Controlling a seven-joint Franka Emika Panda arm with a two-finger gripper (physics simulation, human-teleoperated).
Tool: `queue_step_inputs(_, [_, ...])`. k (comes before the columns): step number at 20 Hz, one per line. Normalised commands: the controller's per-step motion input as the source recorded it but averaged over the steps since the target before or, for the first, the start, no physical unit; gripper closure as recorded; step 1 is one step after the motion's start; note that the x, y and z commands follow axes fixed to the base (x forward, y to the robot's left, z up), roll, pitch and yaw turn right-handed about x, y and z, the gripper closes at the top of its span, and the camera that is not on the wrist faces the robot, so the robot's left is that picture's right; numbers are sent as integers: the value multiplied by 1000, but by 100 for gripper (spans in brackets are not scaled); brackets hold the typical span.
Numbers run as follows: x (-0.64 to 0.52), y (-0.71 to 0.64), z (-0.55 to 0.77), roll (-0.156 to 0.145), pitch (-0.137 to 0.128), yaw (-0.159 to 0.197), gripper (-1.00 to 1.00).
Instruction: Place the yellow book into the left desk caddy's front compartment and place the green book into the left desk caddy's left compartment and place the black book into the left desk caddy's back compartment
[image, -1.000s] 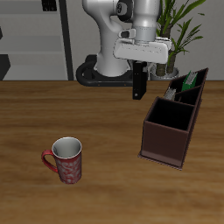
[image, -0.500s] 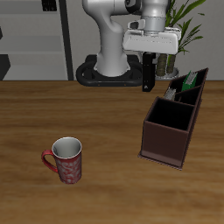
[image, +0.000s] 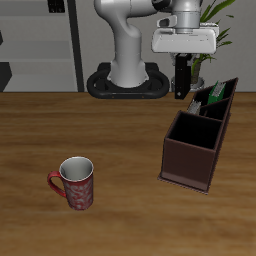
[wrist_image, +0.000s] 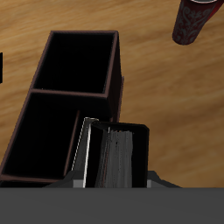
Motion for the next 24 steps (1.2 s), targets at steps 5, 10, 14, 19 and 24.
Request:
queue_step_inputs(5, [92,223,109,8,-21,-17,100])
queue_step_inputs(10, [195,123,115,-25,15,-83,100])
queue_step_inputs(14, [112,258,70,4,-6,-42,100])
queue_step_inputs(19, [69,176,16,14,20,-70,100])
queue_step_inputs(24, [58,275,85,39,-3,-40,100])
